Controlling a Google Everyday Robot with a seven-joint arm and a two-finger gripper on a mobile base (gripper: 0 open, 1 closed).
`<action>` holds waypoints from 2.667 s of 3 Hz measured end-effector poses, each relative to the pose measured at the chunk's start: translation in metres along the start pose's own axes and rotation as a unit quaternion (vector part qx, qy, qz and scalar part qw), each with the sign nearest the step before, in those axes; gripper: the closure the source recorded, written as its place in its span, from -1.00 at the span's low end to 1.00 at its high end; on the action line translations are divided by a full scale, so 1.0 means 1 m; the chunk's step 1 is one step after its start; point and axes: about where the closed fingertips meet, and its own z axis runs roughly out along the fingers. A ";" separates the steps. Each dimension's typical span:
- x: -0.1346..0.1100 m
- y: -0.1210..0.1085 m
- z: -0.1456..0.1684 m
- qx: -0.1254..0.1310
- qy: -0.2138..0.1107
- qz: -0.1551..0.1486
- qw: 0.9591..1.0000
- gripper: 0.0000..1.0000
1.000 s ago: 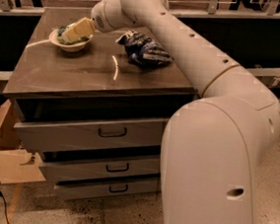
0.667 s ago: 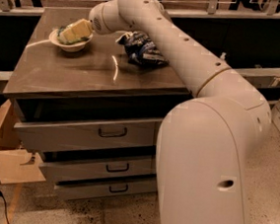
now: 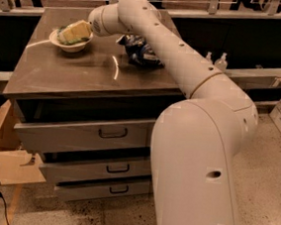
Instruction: Pick green can from paper bowl and place on counter
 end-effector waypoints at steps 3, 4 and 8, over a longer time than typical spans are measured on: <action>0.005 -0.011 0.011 -0.004 -0.026 -0.001 1.000 0.28; -0.017 -0.020 -0.013 0.012 -0.039 -0.035 0.999 0.72; -0.008 0.031 -0.188 0.083 -0.005 0.018 0.996 1.00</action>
Offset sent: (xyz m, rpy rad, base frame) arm 0.0194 -0.0024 -0.0091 0.0587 -0.0247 0.0057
